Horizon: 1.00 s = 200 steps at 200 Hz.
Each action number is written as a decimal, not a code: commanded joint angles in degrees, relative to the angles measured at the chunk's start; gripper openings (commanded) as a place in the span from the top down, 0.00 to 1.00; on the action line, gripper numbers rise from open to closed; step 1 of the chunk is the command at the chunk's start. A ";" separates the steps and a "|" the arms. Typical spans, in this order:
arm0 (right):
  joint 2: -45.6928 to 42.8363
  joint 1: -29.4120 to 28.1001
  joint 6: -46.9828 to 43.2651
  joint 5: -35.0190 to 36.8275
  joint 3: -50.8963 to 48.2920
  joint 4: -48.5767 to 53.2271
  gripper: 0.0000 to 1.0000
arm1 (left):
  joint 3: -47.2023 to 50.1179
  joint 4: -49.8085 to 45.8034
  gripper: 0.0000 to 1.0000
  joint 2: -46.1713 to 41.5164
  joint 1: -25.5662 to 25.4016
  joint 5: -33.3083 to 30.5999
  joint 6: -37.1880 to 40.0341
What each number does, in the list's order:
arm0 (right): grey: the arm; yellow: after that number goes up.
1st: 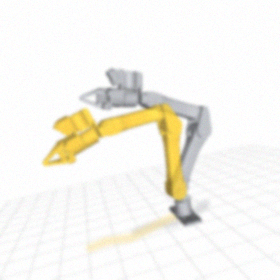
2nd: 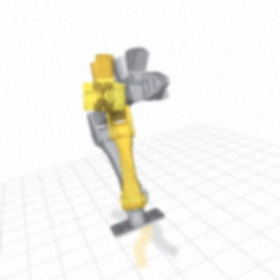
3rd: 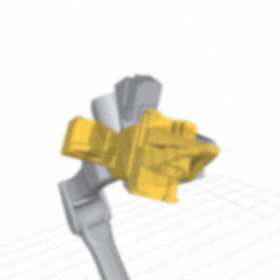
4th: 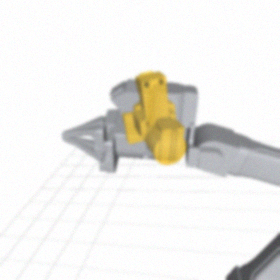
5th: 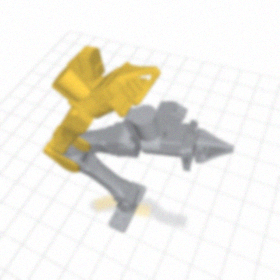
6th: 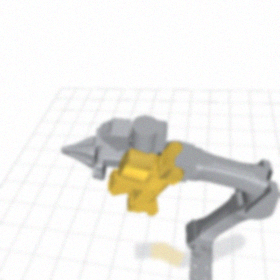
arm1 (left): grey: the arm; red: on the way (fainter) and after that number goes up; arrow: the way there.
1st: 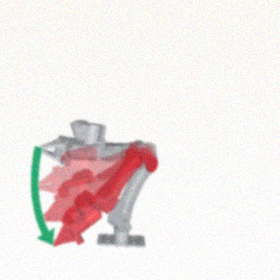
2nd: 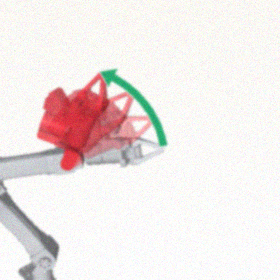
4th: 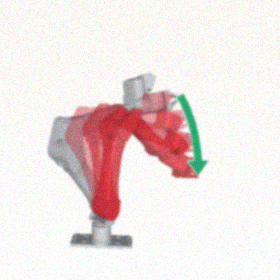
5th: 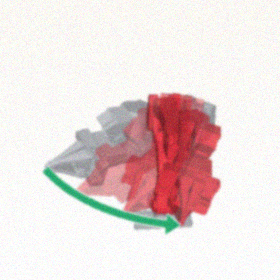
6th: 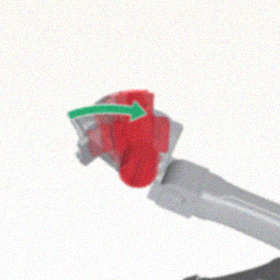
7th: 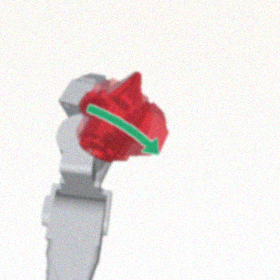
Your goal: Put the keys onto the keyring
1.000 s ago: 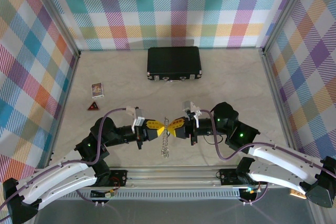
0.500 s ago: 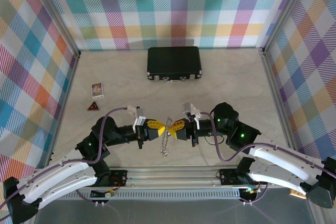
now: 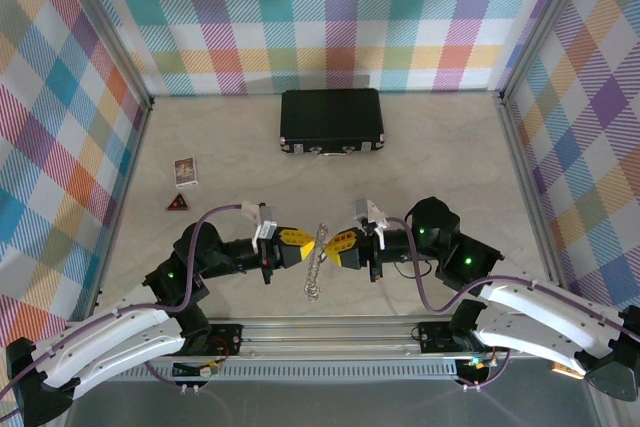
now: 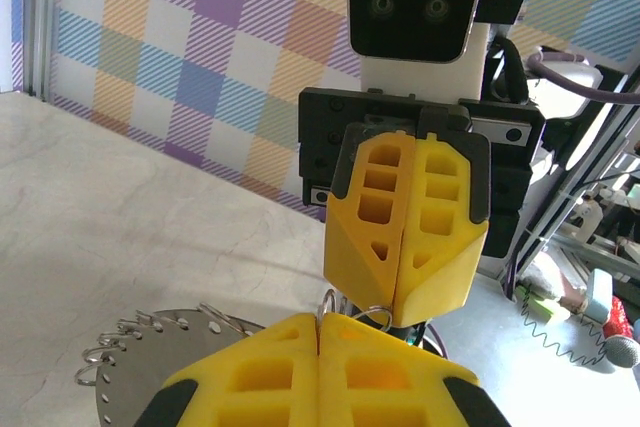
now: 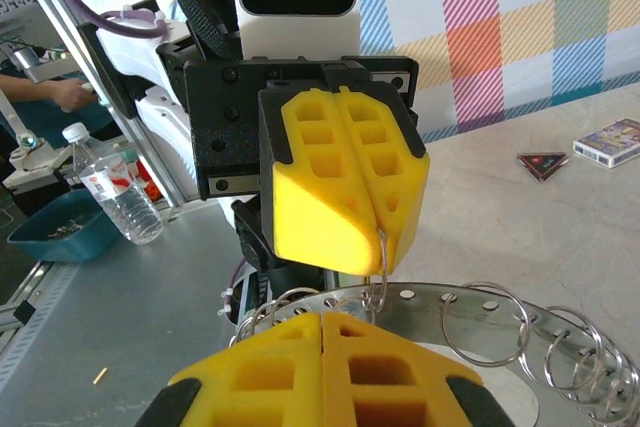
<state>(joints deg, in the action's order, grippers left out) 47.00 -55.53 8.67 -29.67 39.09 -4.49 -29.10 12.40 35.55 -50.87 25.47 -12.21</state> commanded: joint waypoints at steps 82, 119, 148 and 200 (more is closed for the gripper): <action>-1.48 -0.40 0.16 -2.91 1.61 0.05 0.95 | -1.99 7.27 1.00 -0.48 0.60 -1.93 -0.63; -3.21 -0.30 2.87 1.57 3.19 2.38 0.76 | -3.75 5.11 1.00 -0.57 0.58 -1.23 3.27; -3.93 0.01 4.46 2.39 5.32 3.38 0.64 | -6.03 4.42 1.00 0.11 0.60 -0.14 7.06; -2.19 3.10 8.20 2.39 9.69 3.46 0.58 | -8.34 8.51 1.00 1.93 0.58 3.64 9.11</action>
<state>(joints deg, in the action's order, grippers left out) 43.79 -53.49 14.37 -26.81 45.60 -0.71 -35.20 15.84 37.06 -50.81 25.82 -5.17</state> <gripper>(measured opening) 0.430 0.050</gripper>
